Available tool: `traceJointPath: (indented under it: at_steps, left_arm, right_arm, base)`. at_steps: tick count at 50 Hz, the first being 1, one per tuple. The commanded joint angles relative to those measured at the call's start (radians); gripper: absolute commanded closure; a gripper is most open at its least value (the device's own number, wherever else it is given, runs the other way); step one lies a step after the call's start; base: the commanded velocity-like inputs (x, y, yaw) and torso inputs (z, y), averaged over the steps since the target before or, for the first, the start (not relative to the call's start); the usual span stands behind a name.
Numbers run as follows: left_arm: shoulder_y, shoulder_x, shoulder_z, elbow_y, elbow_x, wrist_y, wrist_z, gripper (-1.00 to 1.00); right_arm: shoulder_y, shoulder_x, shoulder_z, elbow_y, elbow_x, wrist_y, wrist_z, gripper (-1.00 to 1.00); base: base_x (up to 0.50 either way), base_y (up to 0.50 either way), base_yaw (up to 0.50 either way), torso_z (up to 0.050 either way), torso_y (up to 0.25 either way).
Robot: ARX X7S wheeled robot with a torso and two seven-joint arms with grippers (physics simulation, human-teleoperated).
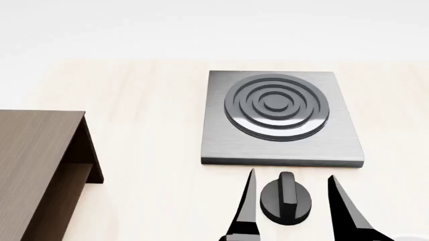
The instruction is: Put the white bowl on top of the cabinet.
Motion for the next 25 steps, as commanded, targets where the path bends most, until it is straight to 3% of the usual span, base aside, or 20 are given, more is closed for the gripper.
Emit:
traceJointPath:
  at_steps: [1, 7, 25]
  left_arm:
    - [0.000, -0.002, 0.002, -0.002, -0.001, 0.001, -0.001, -1.00]
    - [-0.001, -0.002, 0.004, -0.003, -0.002, 0.002, -0.002, -1.00]
    - [0.001, -0.004, 0.006, -0.005, -0.003, 0.007, -0.005, -1.00]
  right_arm:
    - [0.001, 0.012, -0.009, 0.005, -0.016, -0.006, 0.021, -1.00]
    - [0.011, 0.035, -0.055, -0.017, -0.085, 0.010, 0.035, -1.00]
    - [0.009, 0.038, -0.039, 0.000, -0.038, -0.009, 0.051, -1.00]
  base:
    - [0.00, 0.00, 0.00, 0.000, 0.000]
    - [0.00, 0.01, 0.00, 0.000, 0.000]
    - [0.00, 0.50, 0.00, 0.000, 0.000]
